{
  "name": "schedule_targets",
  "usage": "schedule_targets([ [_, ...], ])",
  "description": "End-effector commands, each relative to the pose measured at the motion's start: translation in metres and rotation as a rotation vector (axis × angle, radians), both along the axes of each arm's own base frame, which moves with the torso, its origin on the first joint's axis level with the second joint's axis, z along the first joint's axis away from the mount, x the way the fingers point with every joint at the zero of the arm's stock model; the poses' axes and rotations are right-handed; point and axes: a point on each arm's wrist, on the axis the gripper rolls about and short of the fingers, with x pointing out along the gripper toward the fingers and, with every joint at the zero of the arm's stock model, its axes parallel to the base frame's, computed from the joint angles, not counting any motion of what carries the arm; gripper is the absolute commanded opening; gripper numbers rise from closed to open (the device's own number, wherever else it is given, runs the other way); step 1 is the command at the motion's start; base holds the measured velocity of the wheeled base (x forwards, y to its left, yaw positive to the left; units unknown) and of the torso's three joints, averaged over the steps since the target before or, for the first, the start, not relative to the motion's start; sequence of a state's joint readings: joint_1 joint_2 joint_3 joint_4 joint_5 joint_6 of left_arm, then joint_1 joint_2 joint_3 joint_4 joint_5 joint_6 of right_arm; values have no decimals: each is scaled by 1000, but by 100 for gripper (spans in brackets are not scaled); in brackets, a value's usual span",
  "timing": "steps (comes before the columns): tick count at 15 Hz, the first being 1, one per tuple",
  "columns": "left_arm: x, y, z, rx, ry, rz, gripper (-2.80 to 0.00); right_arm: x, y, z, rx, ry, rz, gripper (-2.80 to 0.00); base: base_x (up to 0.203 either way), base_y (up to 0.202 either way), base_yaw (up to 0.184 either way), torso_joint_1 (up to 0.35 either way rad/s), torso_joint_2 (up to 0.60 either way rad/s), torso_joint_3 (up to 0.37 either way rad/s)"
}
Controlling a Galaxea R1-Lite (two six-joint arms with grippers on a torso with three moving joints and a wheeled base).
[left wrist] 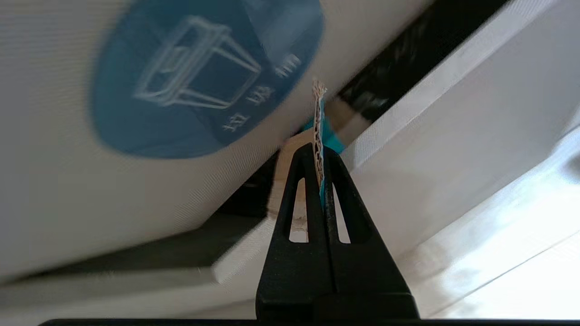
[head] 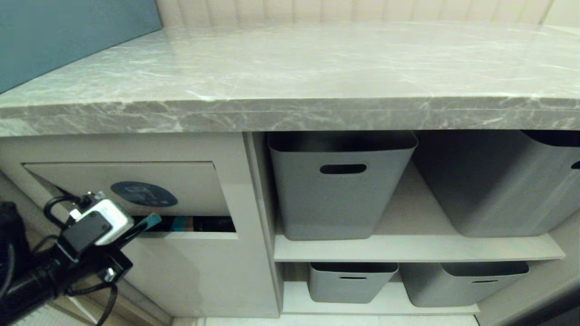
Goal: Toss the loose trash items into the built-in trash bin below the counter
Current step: Put the garbage in the trash can
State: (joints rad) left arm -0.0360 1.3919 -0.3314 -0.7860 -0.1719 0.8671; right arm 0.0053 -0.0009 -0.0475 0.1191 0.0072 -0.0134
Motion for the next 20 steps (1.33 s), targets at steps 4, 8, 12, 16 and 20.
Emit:
schedule_targets([
  [4,30,1,0,163,-93,-7,-280,0,0,0,0,0,1,-280,0,0,0,0,0,0],
  [8,59,-1,11,181,-149,-11,-280,0,0,0,0,0,1,-280,0,0,0,0,0,0],
  [12,59,-1,13,176,-158,-24,-280,0,0,0,0,0,0,-280,0,0,0,0,0,0],
  [16,62,1,19,170,-186,-34,0,0,0,0,0,0,1,-280,0,0,0,0,0,0],
  [20,62,1,18,171,-181,-31,0,0,0,0,0,0,0,-280,0,0,0,0,0,0],
])
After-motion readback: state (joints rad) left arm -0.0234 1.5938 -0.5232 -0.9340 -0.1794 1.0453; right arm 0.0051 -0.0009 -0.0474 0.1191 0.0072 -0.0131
